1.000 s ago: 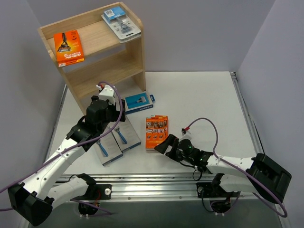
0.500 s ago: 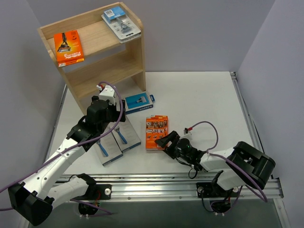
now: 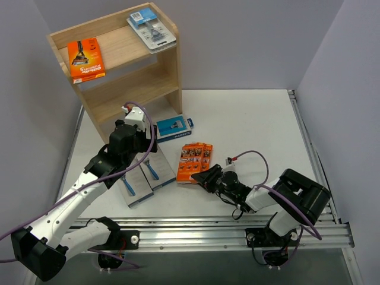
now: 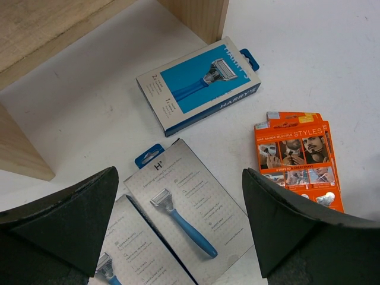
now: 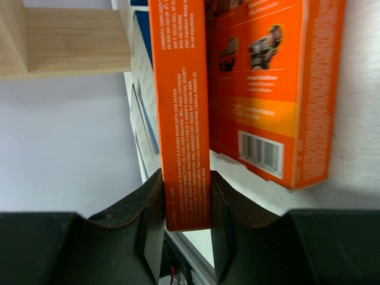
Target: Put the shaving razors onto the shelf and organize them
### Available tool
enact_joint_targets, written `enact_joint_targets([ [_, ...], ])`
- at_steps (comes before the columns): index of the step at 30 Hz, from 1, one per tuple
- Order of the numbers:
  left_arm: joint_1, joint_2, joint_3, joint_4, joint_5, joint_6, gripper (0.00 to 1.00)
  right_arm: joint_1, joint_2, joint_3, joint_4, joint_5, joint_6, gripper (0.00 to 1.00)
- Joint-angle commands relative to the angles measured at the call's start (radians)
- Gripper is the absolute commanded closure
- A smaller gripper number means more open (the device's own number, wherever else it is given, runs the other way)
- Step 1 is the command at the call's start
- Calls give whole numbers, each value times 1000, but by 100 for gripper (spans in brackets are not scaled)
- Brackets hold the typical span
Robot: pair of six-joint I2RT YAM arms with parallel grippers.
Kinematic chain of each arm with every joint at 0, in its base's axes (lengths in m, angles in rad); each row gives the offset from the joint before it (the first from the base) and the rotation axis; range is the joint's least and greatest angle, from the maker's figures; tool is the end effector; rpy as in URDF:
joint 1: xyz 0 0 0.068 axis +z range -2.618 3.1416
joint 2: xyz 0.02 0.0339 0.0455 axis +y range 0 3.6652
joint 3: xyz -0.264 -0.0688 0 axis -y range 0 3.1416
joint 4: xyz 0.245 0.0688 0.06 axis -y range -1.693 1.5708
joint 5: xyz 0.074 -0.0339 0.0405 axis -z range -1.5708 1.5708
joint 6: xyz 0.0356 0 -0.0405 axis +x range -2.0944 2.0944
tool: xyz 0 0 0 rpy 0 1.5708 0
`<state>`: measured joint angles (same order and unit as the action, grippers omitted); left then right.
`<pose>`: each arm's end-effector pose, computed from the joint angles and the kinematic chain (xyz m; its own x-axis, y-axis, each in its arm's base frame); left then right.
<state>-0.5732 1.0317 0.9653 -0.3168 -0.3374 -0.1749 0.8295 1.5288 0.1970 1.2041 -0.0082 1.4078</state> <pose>0.2019 -0.1163 0.3434 -0.3535 0.0327 -0.9349 0.1953 0.9800 -0.0395 0.1577 0.1727 0.1395 -0.7472 0.6451 -0.1599 -0.0357 0.2013 0.9789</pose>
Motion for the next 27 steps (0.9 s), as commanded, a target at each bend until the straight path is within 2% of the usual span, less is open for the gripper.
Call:
enact_joint_targets([
  [1,3,-12,12,41,-18,11,6,-9,-5,70,60,-55,-39,95],
  [6,3,-28,9,48,-28,12,6,-21,-106,188,-67,-125,-140,99],
  [7,3,-32,10,47,-23,12,6,-27,-127,226,-203,-174,-255,100],
  [9,3,-47,15,36,-29,0,5,-30,-201,370,-386,-177,-408,100],
  [10,3,-51,19,32,-32,-8,3,-29,-225,465,-575,-150,-564,100],
  [12,6,-73,27,10,-16,-55,1,-27,-284,533,-717,-124,-688,100],
  [13,12,-82,36,-1,6,-63,4,-32,-303,557,-810,-115,-737,100],
  [16,38,-105,120,-71,165,-70,5,-36,-377,614,-938,-111,-909,100],
  [20,102,-168,194,-94,322,-40,6,-49,-450,656,-1057,-200,-1108,100],
  [21,120,-192,219,-99,396,-9,6,-53,-475,665,-1078,-244,-1163,100],
  [27,216,-283,202,-53,661,-6,6,-130,-588,694,-1094,-453,-1238,100],
])
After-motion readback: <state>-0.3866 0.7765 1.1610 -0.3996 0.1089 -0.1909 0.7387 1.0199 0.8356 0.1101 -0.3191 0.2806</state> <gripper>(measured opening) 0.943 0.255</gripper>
